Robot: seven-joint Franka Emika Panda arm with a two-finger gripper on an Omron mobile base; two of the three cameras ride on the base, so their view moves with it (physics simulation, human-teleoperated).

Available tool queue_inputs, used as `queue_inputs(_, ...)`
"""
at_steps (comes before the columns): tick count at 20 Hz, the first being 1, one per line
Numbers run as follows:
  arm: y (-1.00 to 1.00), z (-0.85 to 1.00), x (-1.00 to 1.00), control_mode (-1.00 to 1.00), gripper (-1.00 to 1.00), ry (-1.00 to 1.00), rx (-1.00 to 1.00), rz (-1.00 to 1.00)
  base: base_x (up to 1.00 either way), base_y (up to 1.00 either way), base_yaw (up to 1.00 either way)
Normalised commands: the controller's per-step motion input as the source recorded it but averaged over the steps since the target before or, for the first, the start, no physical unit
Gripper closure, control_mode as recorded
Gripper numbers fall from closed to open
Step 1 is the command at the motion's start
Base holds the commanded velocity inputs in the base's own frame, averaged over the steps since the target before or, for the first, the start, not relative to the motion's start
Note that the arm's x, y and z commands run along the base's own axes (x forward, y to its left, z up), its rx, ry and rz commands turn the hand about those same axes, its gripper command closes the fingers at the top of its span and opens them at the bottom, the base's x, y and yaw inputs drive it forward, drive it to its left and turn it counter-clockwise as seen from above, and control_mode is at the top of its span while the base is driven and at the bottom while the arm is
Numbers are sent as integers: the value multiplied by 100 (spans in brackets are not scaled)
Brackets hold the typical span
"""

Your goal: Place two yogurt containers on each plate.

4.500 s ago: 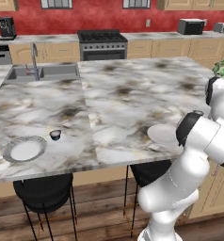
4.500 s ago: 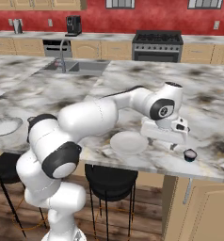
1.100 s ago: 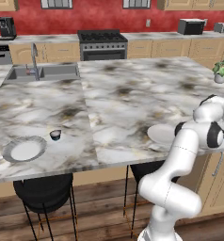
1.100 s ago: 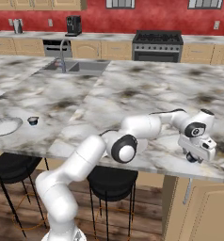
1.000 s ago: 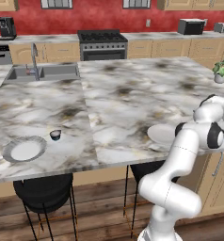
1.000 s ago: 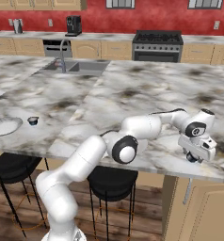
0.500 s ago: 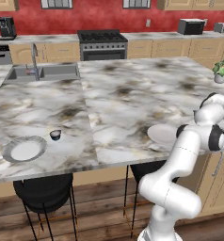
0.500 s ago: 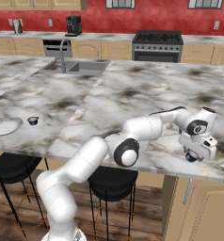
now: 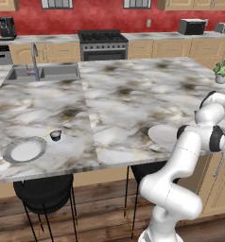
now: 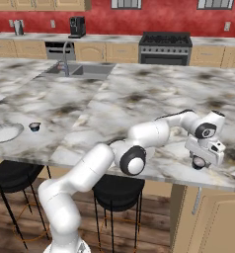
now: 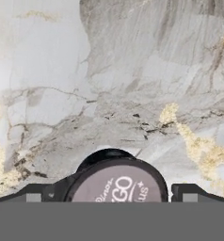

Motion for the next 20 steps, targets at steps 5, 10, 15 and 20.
queue_inputs(5, 18, -9, 0, -100, -100, 0, 0, 0, 0, 0, 0)
queue_inputs(10, 11, -16, 0, -100, -100, 0, 0, 0, 0, 0, 0)
queue_inputs(15, 4, -25, 0, -100, -100, 0, 0, 0, 0, 0, 0)
queue_inputs(20, 0, -17, 0, -100, 100, -3, 0, 0, 0, 0, 0)
